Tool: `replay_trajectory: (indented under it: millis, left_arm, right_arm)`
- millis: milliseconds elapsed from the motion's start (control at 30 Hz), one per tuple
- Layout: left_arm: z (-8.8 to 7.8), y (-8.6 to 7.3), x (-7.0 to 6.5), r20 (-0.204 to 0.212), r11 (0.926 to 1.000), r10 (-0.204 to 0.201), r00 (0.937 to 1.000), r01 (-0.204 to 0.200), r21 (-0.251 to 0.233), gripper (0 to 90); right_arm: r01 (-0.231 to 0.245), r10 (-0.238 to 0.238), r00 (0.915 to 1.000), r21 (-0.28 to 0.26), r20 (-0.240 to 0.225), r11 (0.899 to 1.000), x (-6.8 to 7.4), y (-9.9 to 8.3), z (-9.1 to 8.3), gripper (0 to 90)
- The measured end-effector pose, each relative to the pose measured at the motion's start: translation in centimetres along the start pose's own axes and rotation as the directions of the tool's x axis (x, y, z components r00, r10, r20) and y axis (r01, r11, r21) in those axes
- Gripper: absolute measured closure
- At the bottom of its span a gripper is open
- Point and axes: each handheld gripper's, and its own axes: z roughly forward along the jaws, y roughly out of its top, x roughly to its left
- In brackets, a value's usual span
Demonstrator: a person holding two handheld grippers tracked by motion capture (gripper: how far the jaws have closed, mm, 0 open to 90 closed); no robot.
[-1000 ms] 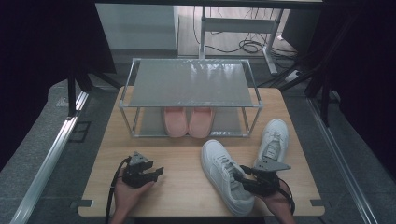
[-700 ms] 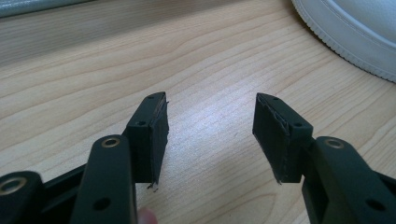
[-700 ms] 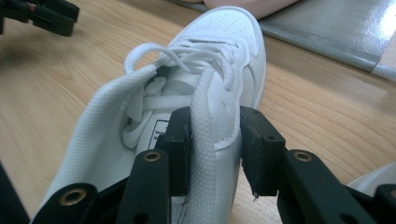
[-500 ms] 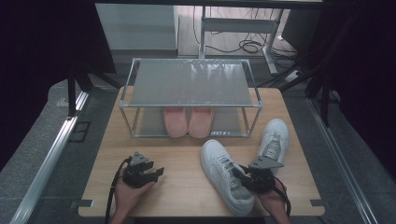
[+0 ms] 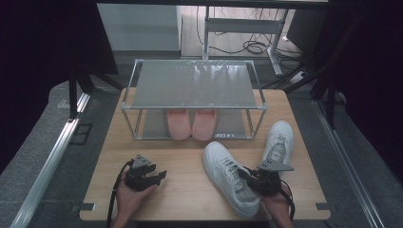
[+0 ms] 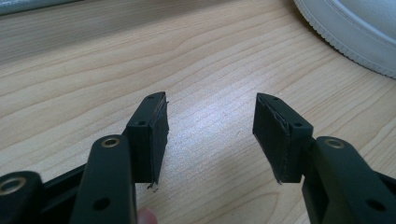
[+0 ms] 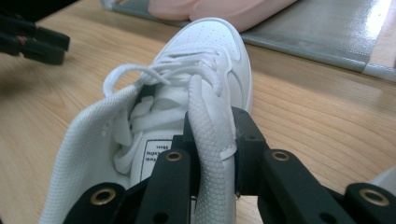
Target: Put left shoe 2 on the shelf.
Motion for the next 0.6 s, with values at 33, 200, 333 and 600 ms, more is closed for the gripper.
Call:
replay_trajectory:
  millis: [33, 200, 333, 600]
  left_arm:
    - [-0.03, 0.0, 0.0, 0.0, 1.0, -0.001, 1.0, 0.001, -0.002, 46.2]
    - [-0.1, -0.01, 0.02, 0.001, 1.0, -0.002, 1.0, 0.002, -0.004, 46.2]
    - [-0.05, -0.01, 0.01, 0.001, 1.0, 0.0, 1.0, 0.0, -0.002, 46.2]
    - [-0.1, -0.02, 0.07, -0.001, 1.0, -0.003, 1.0, 0.003, -0.002, 46.2]
  right_arm:
    - [-0.013, 0.013, 0.9999, -0.009, -0.006, 1.0, -0.04, -0.02, -0.02, 78.2]
    - [-0.037, 0.036, 0.9991, -0.033, -0.022, 0.999, -0.17, 0.02, -0.22, 78.3]
    - [-0.049, 0.048, 0.9982, -0.051, -0.035, 0.997, -0.22, 0.09, -0.4, 78.4]
    - [-0.083, 0.077, 0.995, -0.096, -0.063, 0.992, -0.45, 0.06, -0.74, 78.3]
